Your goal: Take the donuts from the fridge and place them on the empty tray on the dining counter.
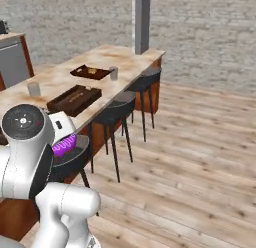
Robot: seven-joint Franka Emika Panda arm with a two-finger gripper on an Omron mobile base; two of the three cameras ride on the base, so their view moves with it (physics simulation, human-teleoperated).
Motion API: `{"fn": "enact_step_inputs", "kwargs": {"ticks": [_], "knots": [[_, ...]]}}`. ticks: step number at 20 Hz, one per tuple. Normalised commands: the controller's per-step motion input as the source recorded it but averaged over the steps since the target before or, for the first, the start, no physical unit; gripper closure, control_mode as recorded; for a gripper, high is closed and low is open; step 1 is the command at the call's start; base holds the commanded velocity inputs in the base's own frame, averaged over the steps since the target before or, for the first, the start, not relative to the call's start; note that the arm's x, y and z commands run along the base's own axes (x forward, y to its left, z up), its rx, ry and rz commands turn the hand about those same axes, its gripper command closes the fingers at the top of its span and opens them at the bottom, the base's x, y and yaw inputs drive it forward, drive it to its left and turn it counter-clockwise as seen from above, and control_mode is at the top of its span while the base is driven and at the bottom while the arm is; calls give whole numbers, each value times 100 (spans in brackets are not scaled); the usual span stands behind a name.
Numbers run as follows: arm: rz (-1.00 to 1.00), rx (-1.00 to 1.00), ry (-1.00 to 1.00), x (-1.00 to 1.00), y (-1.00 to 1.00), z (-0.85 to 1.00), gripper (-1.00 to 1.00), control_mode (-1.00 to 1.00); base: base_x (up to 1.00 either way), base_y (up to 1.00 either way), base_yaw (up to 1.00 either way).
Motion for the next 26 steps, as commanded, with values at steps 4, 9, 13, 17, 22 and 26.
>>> {"fn": "enact_step_inputs", "kwargs": {"ticks": [4, 9, 13, 17, 22, 26], "knots": [[0, 0, 0, 0, 0, 0, 100, 100, 100, 0, 73], [0, 0, 0, 0, 0, 0, 100, 100, 100, 2, 70], [0, 0, 0, 0, 0, 0, 100, 100, 100, 6, 67], [0, 0, 0, 0, 0, 0, 100, 100, 100, 8, 66], [0, 0, 0, 0, 0, 0, 100, 100, 100, 12, 64], [0, 0, 0, 0, 0, 0, 100, 100, 100, 11, 62]]}}
